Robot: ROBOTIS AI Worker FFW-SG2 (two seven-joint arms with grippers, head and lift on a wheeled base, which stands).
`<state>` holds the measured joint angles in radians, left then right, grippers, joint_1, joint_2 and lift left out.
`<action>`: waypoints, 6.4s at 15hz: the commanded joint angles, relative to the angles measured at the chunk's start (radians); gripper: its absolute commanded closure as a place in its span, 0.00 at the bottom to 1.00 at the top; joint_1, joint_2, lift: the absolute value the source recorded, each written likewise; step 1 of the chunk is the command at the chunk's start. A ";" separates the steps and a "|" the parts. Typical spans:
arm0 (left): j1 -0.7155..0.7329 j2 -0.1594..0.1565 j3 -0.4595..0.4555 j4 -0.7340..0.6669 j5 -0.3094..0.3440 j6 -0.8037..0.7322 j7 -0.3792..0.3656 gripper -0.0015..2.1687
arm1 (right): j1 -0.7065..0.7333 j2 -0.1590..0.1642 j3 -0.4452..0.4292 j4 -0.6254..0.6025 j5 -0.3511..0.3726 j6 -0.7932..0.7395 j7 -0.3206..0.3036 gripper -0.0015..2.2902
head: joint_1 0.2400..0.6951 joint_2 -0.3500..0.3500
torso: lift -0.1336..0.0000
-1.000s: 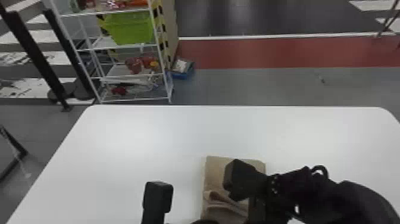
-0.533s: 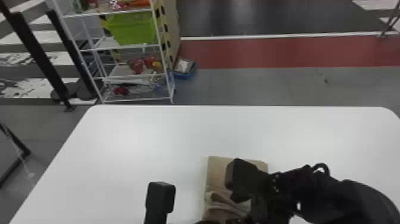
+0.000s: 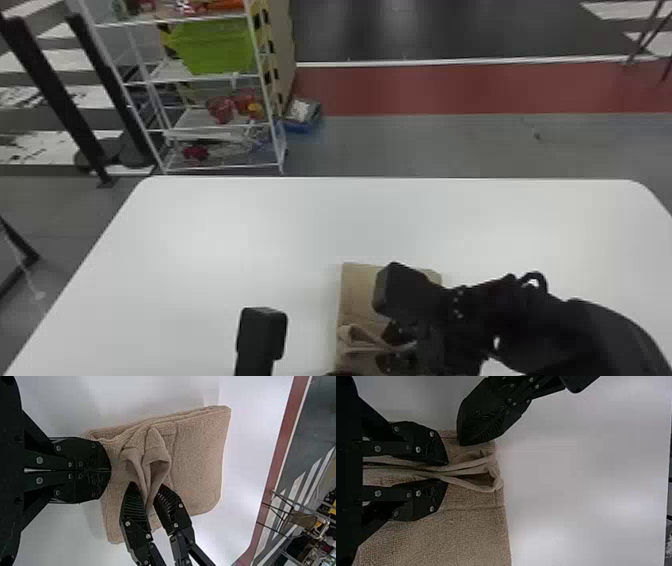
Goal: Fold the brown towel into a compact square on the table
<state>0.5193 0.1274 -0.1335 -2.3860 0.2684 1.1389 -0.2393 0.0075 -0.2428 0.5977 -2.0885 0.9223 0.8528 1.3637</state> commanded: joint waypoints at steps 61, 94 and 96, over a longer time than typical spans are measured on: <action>0.015 0.012 -0.084 -0.071 -0.025 -0.066 0.057 0.92 | 0.038 -0.087 -0.351 -0.157 -0.382 0.128 0.003 0.02 | 1.00 0.38 | 0.08; -0.033 0.021 -0.181 0.205 -0.360 -1.213 0.543 0.09 | 0.528 0.244 -1.132 -0.183 -1.255 -0.623 -0.635 0.03 | 1.00 0.13 | 0.08; -0.031 0.021 -0.199 0.222 -0.433 -1.161 0.569 0.09 | 0.552 0.244 -1.082 -0.200 -1.226 -0.639 -0.723 0.03 | 1.00 0.12 | 0.08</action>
<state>0.4866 0.1485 -0.3202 -2.1764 -0.1163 -0.0617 0.3202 0.5406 0.0000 -0.5231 -2.2772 -0.3255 0.2251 0.6687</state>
